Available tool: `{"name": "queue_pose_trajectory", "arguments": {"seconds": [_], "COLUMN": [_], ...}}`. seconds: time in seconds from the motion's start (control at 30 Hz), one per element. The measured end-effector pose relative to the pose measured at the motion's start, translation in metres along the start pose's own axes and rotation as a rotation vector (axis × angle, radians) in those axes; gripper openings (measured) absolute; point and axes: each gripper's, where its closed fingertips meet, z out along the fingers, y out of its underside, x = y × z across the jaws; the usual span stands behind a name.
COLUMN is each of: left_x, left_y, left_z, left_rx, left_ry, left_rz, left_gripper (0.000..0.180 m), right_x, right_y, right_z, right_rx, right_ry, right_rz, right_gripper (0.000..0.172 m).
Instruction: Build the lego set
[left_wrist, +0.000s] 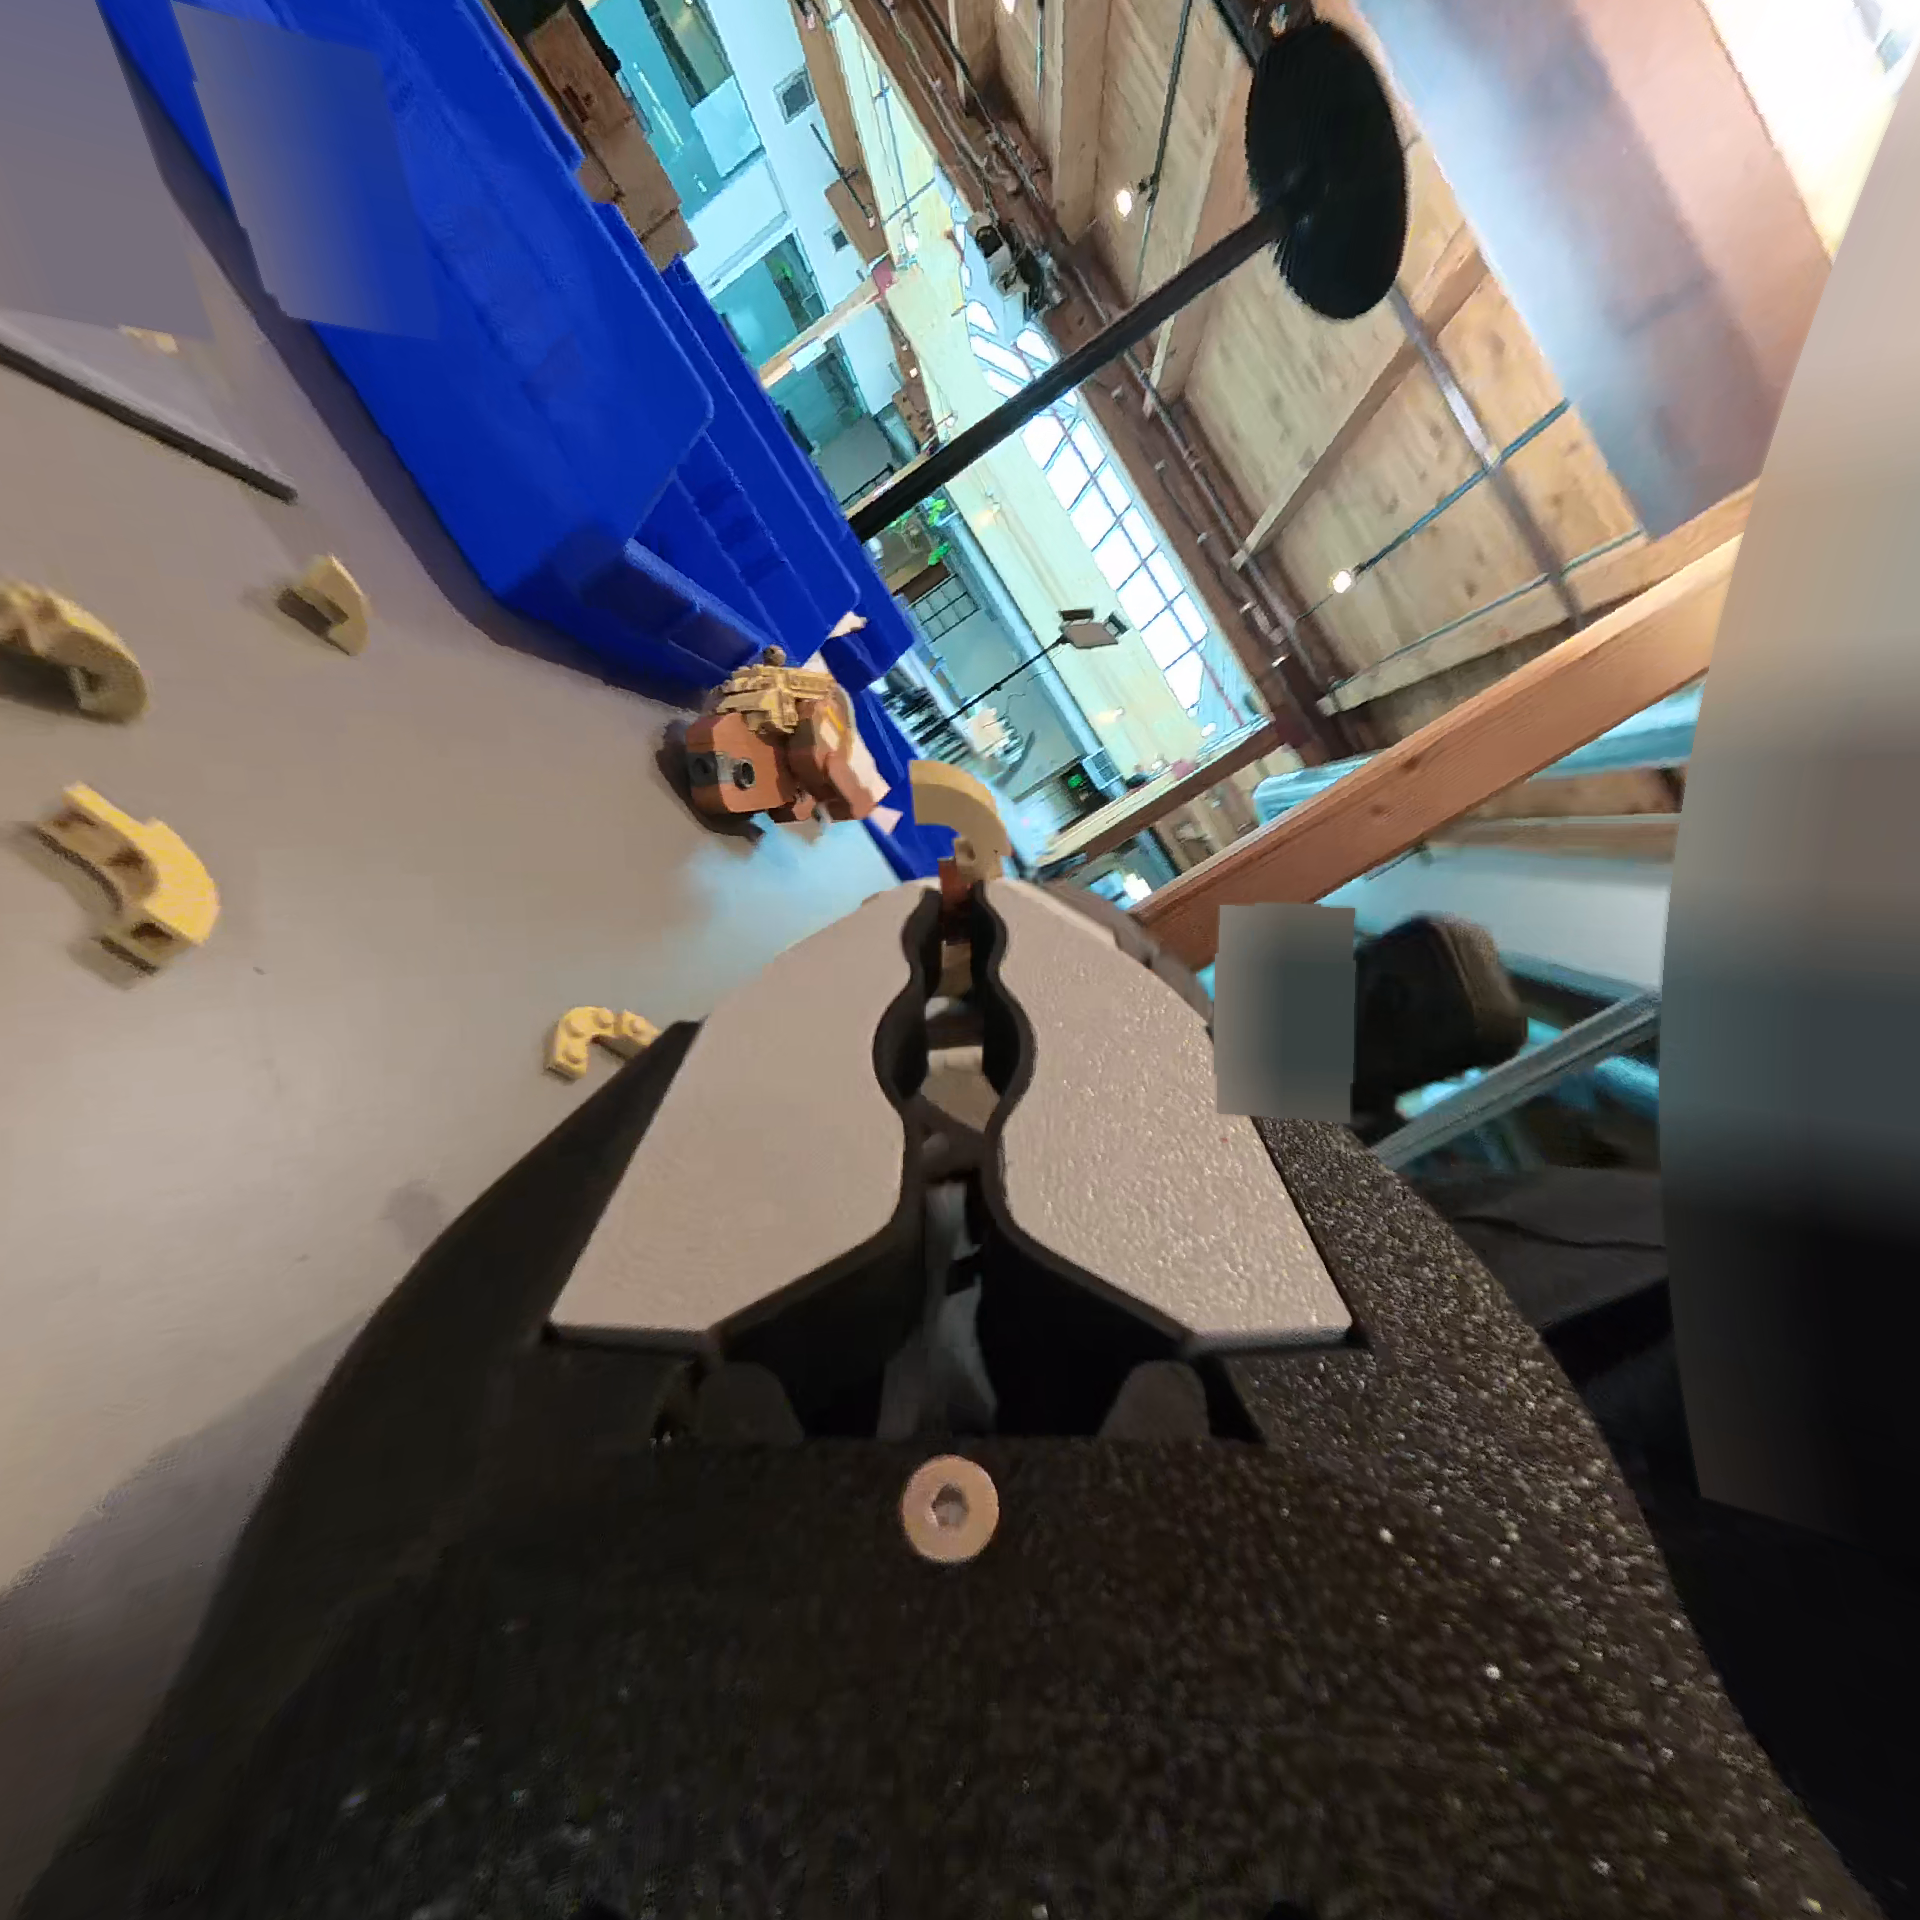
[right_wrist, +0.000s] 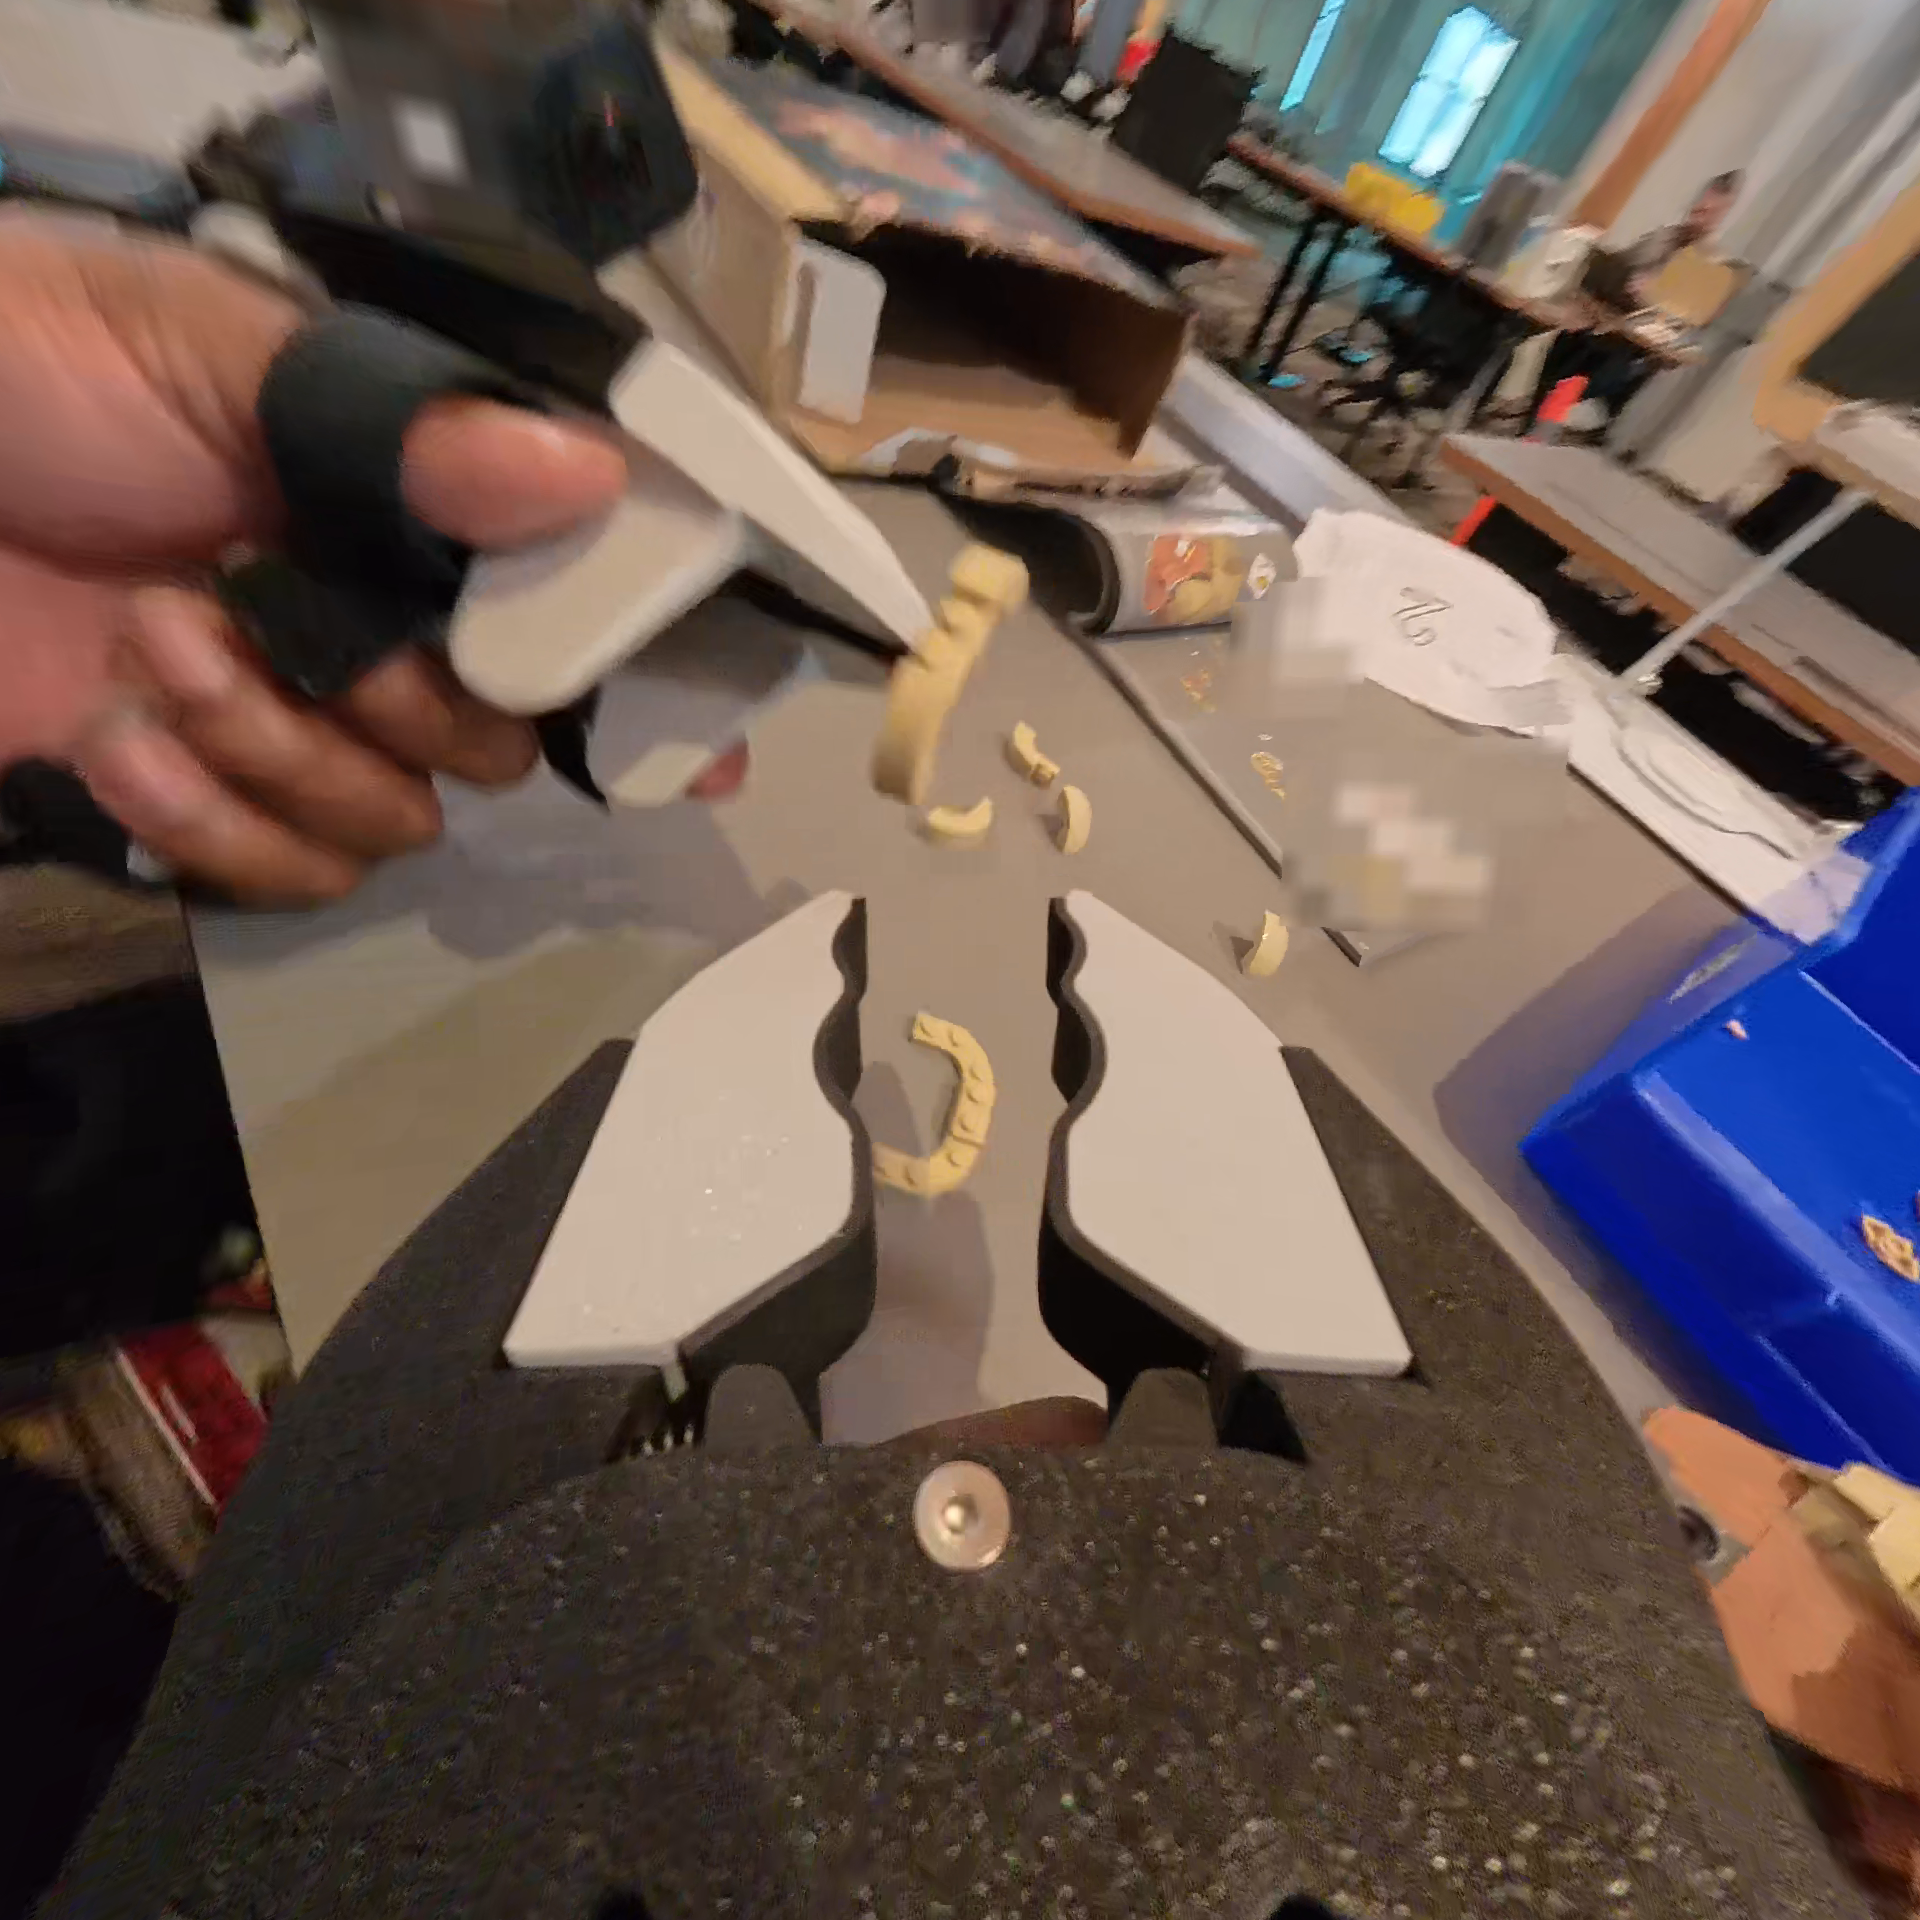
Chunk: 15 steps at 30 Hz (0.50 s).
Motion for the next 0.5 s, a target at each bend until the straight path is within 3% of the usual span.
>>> {"name": "queue_pose_trajectory", "arguments": {"seconds": [0.17,0.3,0.5], "left_x": [-0.008,-0.016,-0.022], "left_y": [-0.002,-0.002,0.007], "left_z": [-0.015,-0.025,-0.031], "left_rx": [-0.123,-0.24,-0.396], "left_ry": [-0.107,-0.222,-0.277], "left_rz": [0.245,0.633,1.103], "left_gripper": [0.005,0.004,0.004], "right_x": [0.023,0.021,0.007], "right_y": [0.037,0.059,0.068], "right_z": [0.001,0.012,0.019], "right_rx": [-0.204,-0.383,-0.5], "right_ry": [-0.274,-0.416,-0.438], "right_rz": [-0.008,0.091,0.119], "right_gripper": [0.031,0.024,0.022]}}
